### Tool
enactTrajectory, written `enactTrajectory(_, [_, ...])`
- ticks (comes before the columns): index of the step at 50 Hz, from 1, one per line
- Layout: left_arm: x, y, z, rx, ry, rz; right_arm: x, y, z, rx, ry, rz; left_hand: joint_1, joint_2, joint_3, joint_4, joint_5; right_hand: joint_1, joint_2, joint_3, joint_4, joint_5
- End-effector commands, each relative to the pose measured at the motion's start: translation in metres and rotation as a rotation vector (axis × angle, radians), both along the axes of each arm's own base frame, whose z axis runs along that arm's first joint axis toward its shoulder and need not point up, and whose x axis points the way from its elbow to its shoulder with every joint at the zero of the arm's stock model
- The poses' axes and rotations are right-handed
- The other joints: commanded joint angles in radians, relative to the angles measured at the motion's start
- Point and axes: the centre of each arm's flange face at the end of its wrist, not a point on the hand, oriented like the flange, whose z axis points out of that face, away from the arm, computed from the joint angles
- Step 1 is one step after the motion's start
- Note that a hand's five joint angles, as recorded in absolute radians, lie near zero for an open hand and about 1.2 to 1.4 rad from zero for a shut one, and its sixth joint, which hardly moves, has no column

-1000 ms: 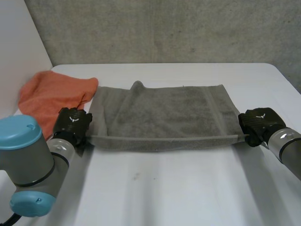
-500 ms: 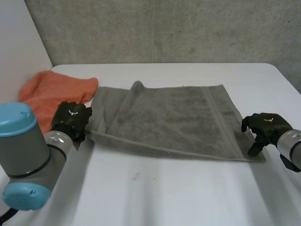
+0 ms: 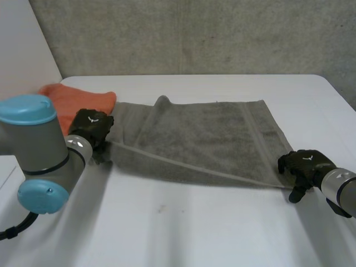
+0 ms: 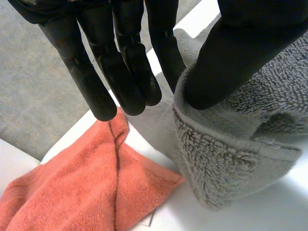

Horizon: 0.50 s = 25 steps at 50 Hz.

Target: Fold the laundry.

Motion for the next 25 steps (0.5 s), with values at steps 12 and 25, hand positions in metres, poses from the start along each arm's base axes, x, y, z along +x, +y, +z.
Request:
enactTrajectory(12, [0.007,-0.023,0.009,-0.023,0.008,0.036,0.003,-0.027,-0.011,-0.056,0.008,0.000,0.250,0.206,0.209,0.199,0.251,0.183,0.117,0.118,0.118,0.119])
enactTrajectory(25, [0.007,-0.017,0.002,0.008,-0.002,0.032,0.003,-0.044,0.001,-0.113,0.004,-0.010,0.250,0.206,0.209,0.199,0.251,0.230,0.164,0.166,0.165,0.167])
